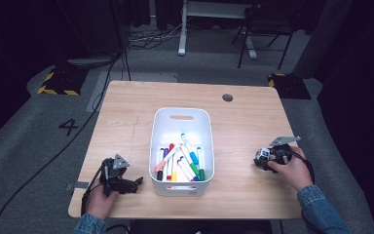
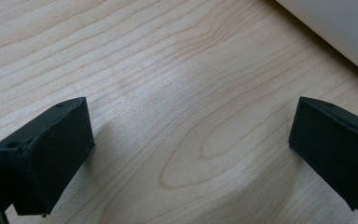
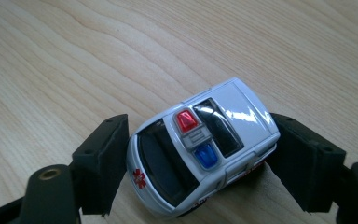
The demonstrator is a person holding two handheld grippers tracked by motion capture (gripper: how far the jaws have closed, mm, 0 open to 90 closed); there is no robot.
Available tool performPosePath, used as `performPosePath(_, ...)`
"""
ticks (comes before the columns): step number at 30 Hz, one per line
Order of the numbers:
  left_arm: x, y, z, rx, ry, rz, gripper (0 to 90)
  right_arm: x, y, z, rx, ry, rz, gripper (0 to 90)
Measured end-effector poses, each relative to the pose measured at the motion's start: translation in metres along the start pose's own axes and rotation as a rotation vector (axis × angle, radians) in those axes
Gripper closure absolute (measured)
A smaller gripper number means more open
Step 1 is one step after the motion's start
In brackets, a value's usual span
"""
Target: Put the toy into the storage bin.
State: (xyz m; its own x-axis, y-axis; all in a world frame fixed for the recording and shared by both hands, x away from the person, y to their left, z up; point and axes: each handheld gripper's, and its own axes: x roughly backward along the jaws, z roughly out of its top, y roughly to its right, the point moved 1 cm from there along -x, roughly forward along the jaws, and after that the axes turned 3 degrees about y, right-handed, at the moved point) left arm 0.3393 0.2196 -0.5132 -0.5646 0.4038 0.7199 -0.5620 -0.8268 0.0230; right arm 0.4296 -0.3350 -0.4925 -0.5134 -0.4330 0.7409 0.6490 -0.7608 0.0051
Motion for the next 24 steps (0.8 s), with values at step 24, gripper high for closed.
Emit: performPosePath(24, 0.0, 0.0, 0.0, 0.0, 0.0, 0.0, 0.0, 0.054, -0.036, 0.067, 0.054, 0.096, 0.031, 24.4)
